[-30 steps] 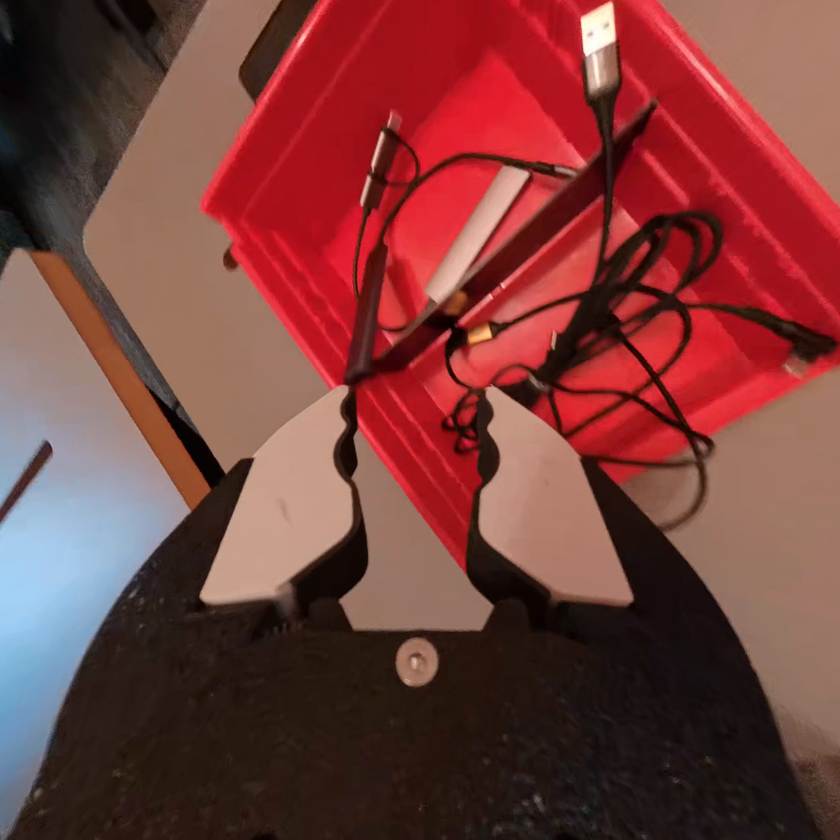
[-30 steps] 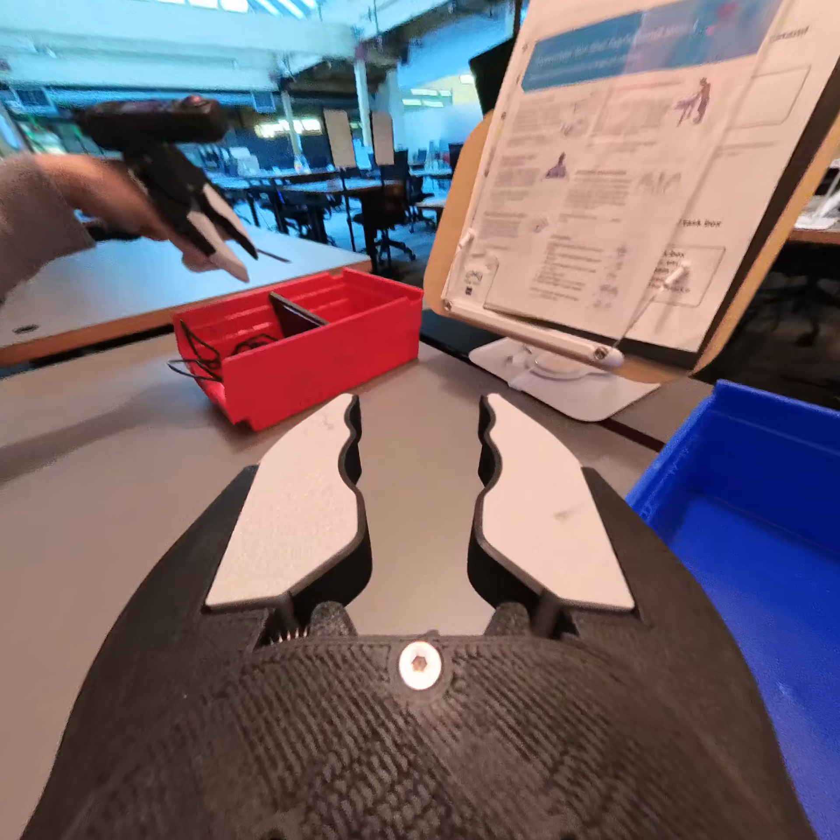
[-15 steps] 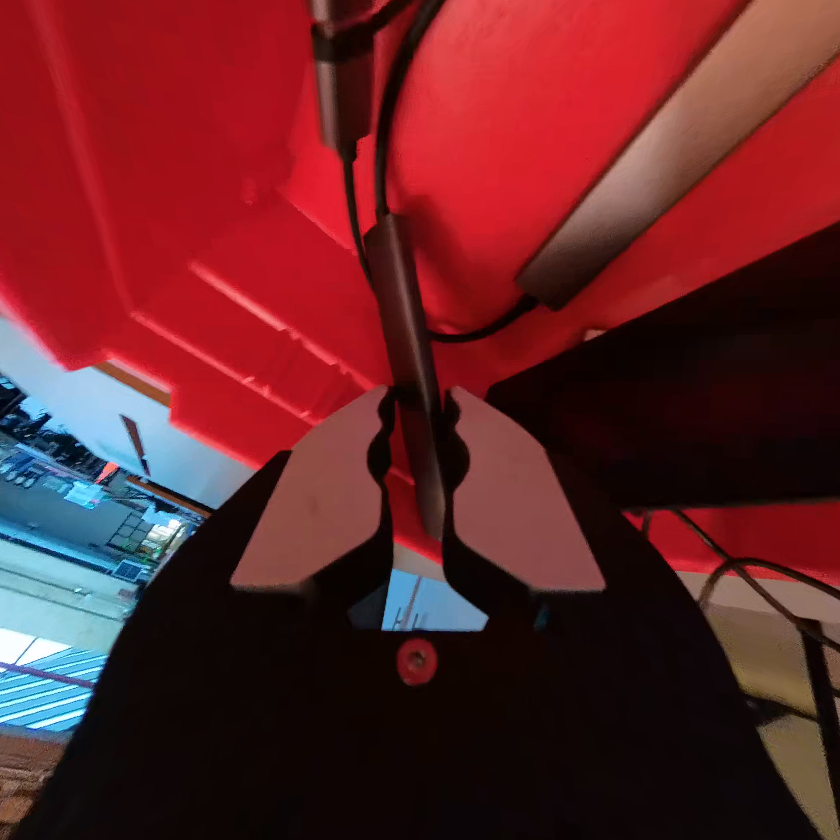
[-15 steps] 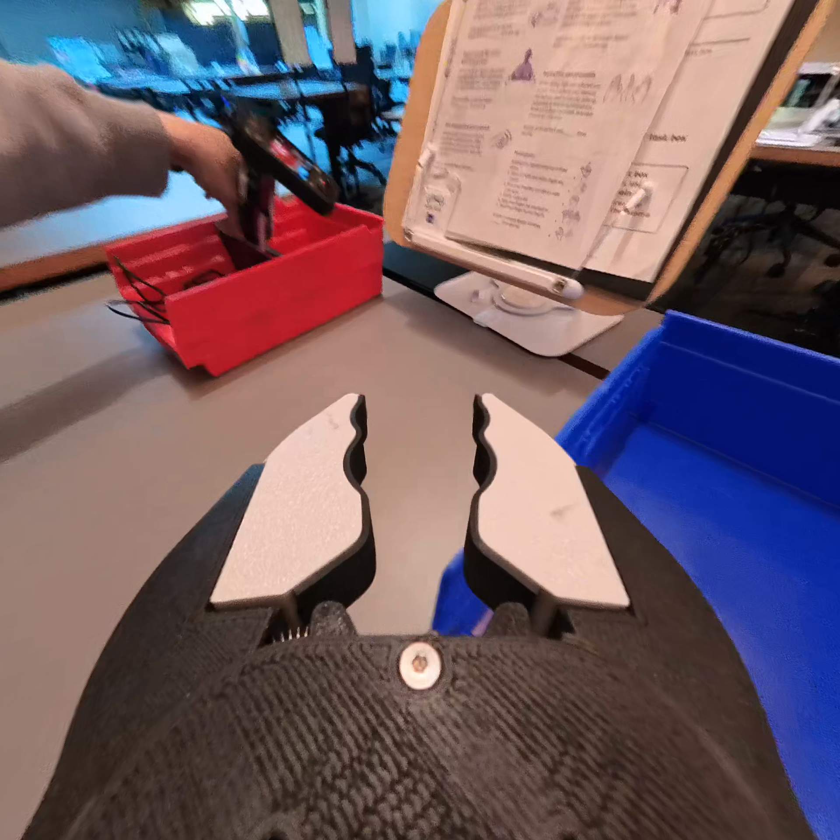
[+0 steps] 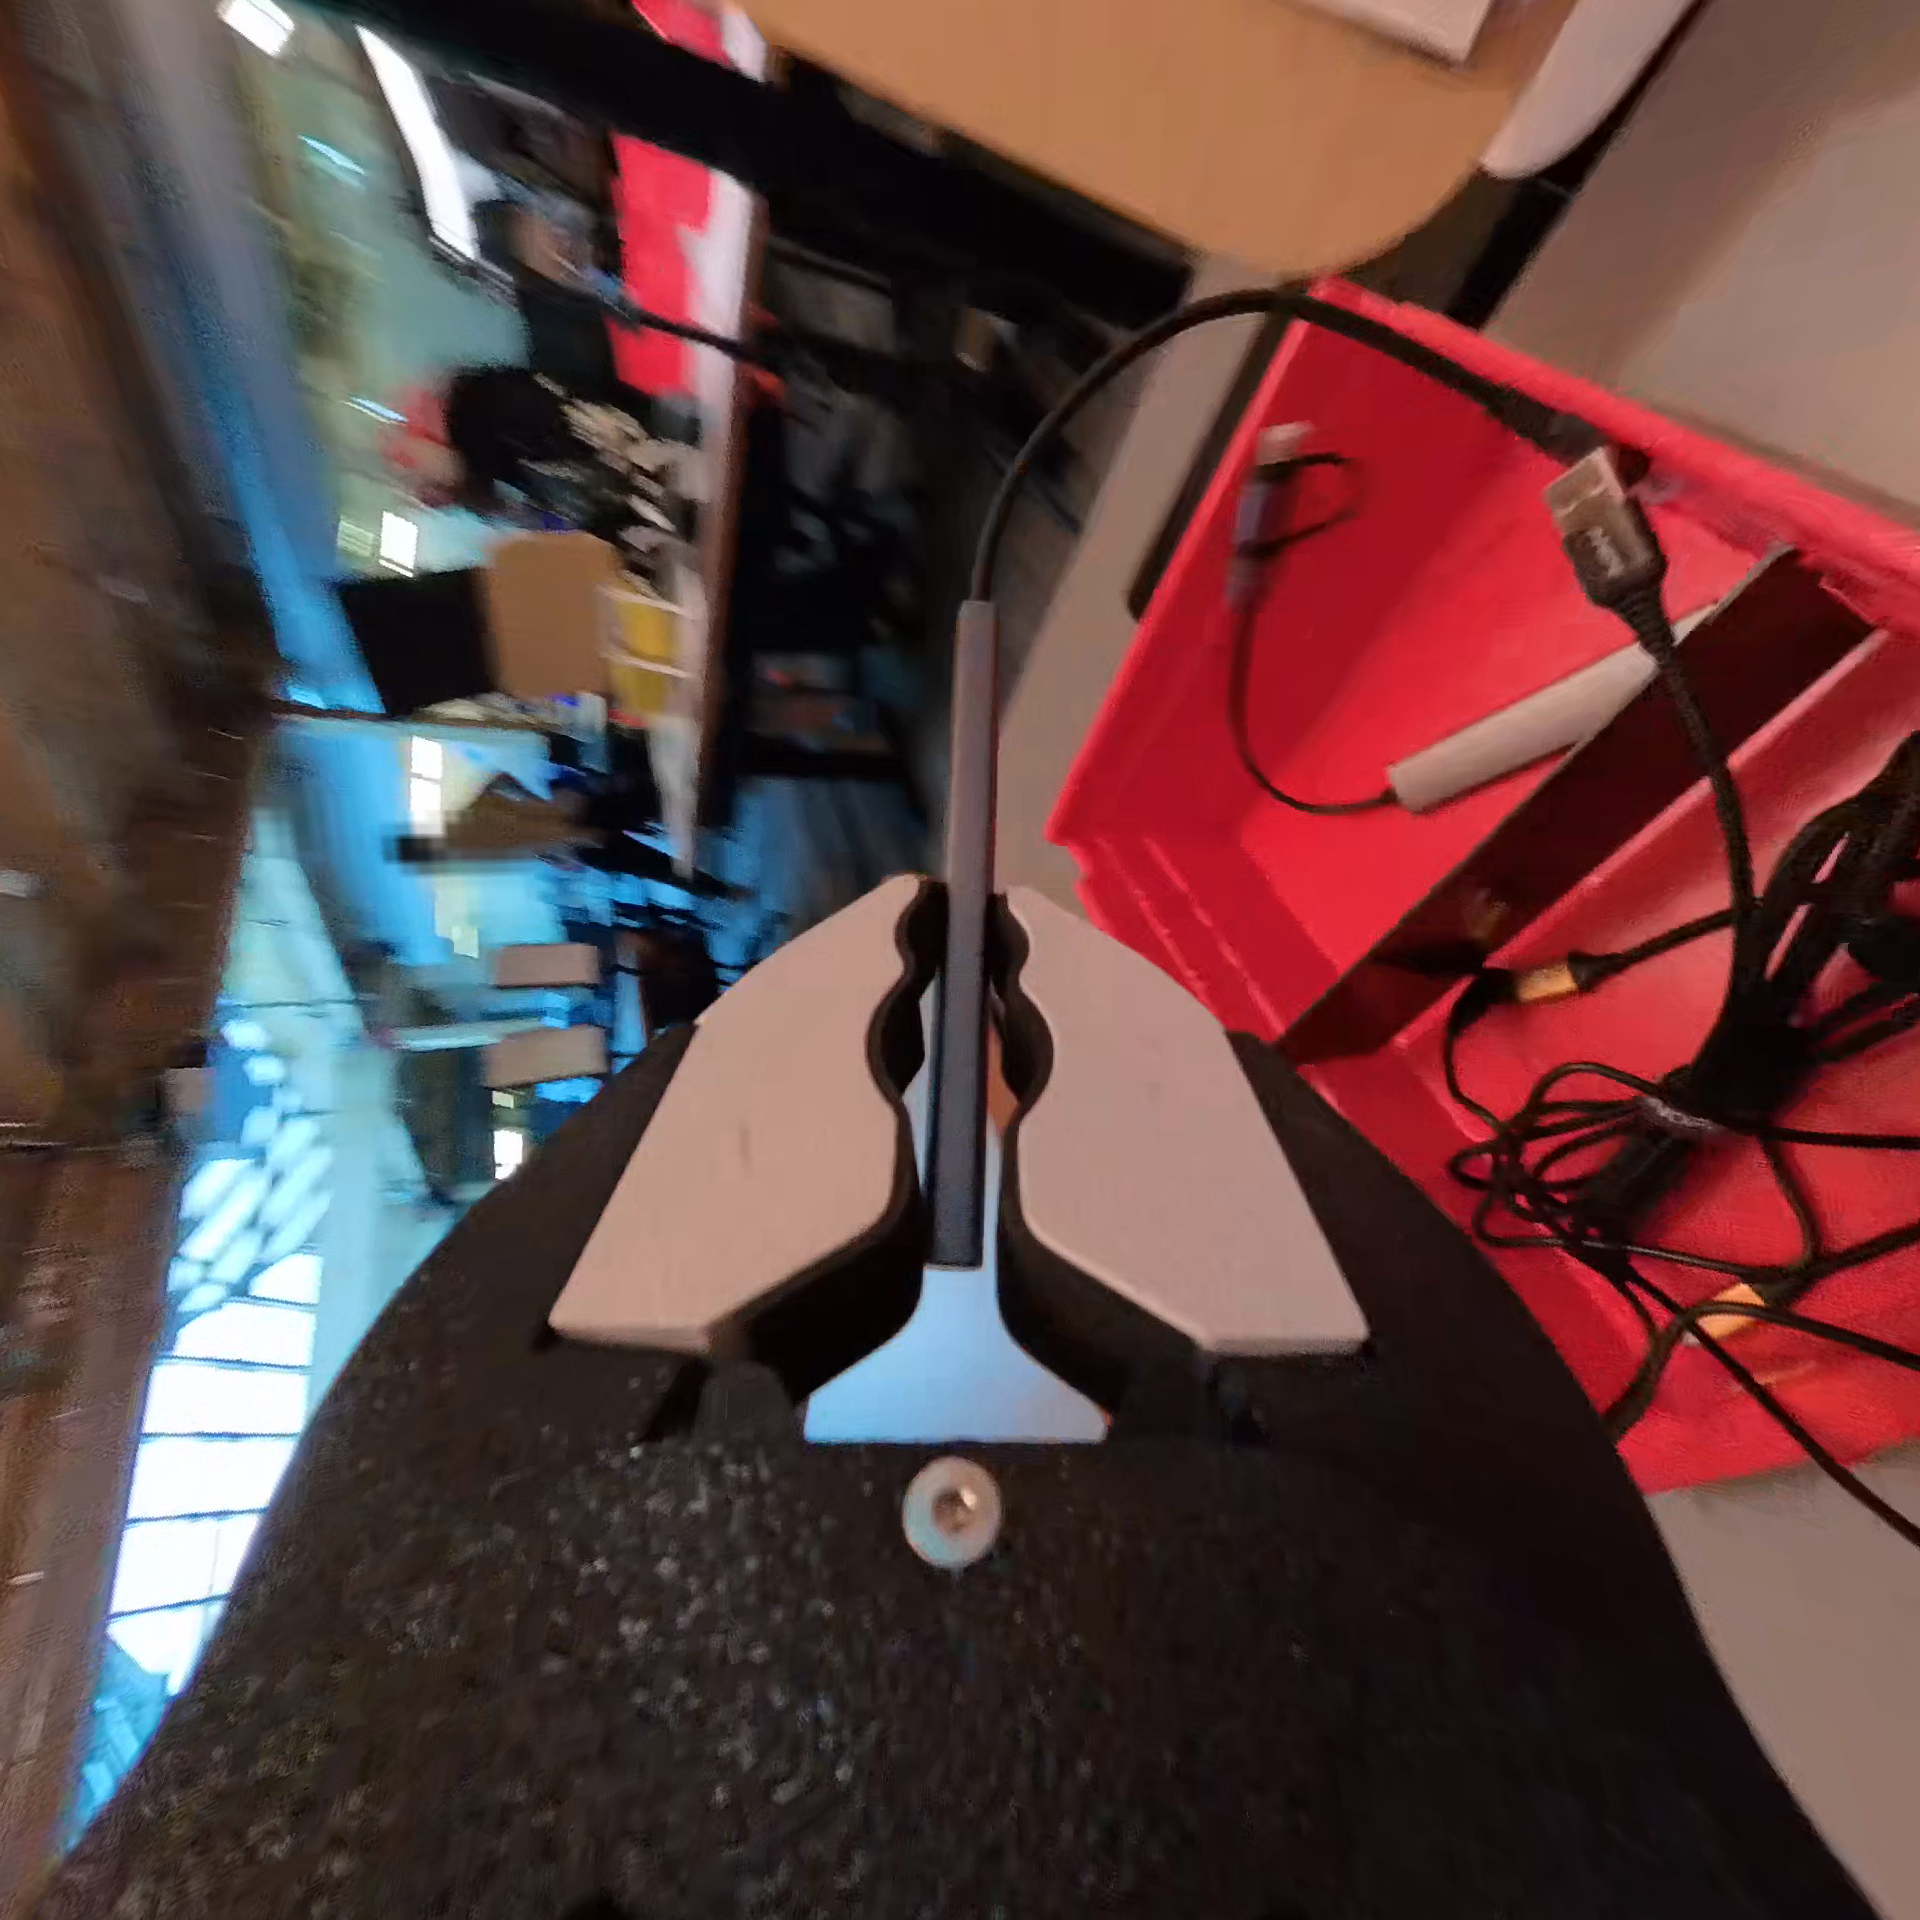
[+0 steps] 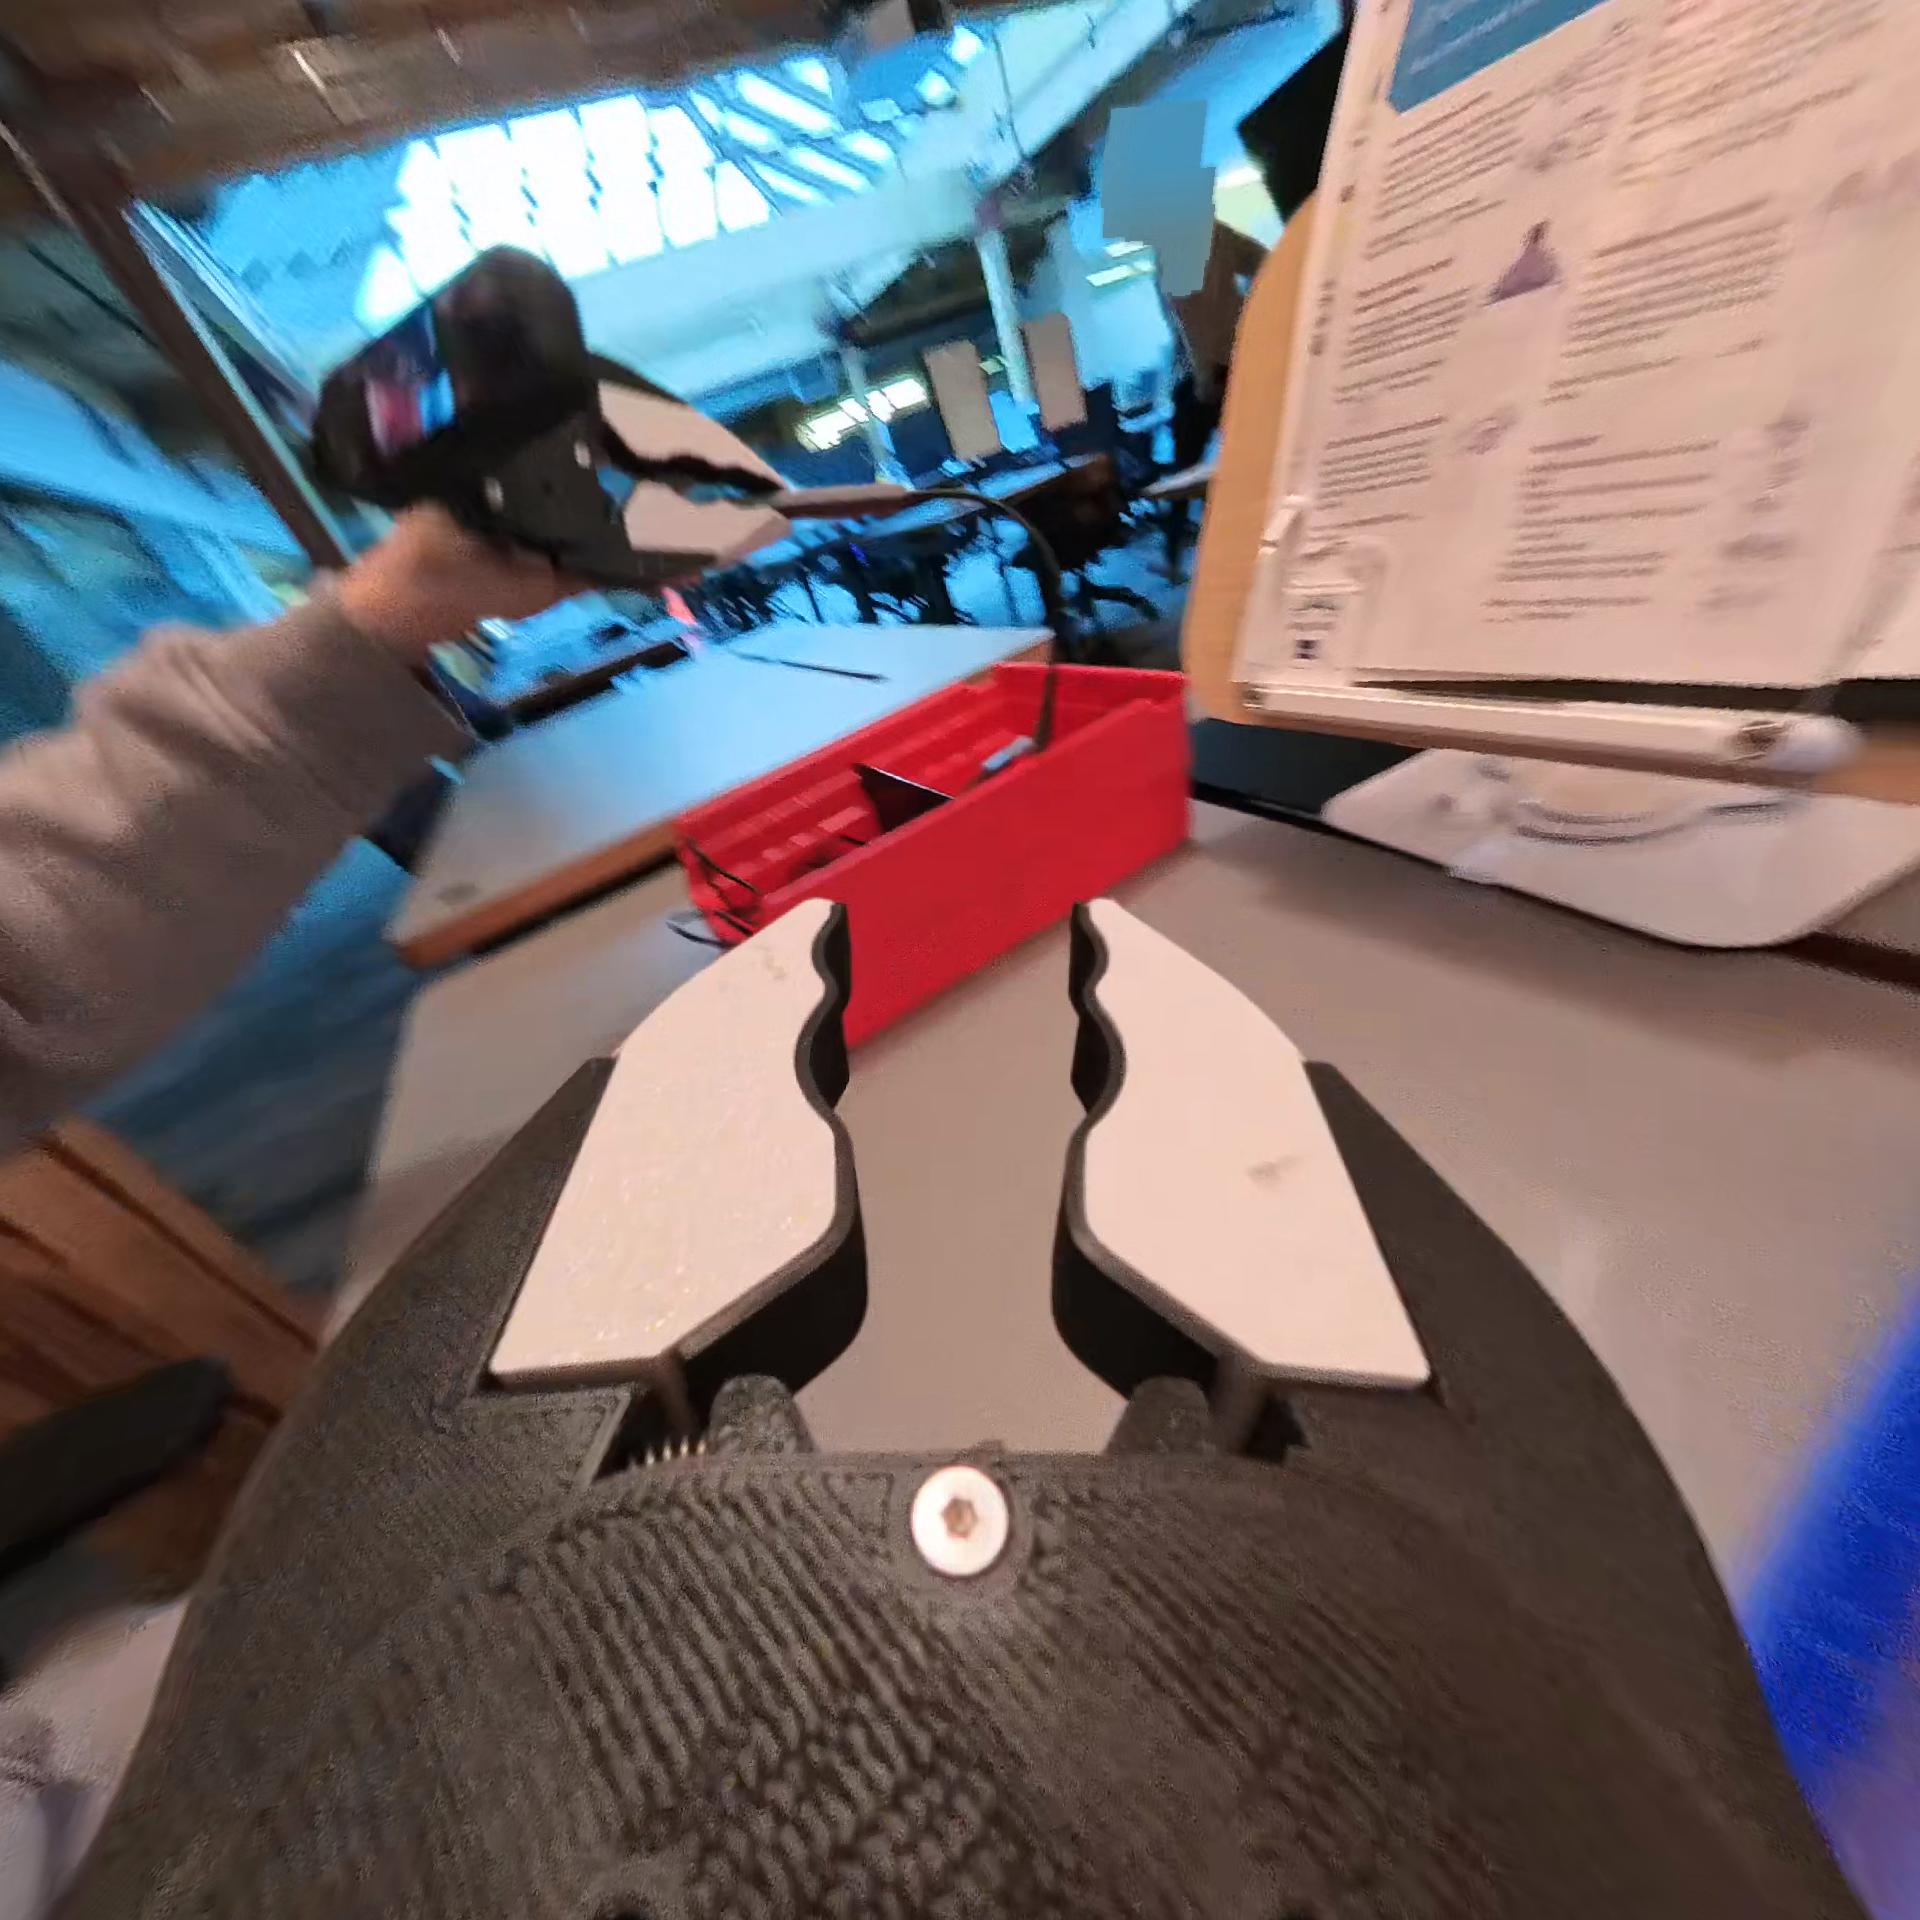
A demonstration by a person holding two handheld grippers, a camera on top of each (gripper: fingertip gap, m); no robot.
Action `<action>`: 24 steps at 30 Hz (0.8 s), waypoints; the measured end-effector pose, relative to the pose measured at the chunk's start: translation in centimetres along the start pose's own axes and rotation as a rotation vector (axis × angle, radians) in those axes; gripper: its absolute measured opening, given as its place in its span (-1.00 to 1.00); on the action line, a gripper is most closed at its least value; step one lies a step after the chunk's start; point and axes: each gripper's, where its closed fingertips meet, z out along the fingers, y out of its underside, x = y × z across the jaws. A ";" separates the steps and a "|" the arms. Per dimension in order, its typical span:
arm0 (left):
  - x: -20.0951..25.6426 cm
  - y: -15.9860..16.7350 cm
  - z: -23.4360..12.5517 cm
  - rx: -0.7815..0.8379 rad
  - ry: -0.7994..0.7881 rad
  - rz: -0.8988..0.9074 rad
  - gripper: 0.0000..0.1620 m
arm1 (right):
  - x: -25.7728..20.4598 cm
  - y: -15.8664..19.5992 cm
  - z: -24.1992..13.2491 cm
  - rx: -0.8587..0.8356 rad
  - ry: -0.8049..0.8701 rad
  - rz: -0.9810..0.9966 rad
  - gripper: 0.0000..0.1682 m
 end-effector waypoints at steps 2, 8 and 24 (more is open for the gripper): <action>0.7 -1.8 -3.8 0.096 -0.111 0.010 -0.89 | -1.7 0.5 1.5 0.047 -0.073 0.104 -0.54; 6.9 -7.9 -15.3 0.409 -0.518 0.217 -0.89 | -6.4 1.4 4.1 0.141 -0.245 0.121 -0.41; 19.1 -11.9 -23.9 0.828 -0.862 0.875 -0.88 | -12.3 4.2 -1.2 -0.128 -0.381 -0.780 -0.34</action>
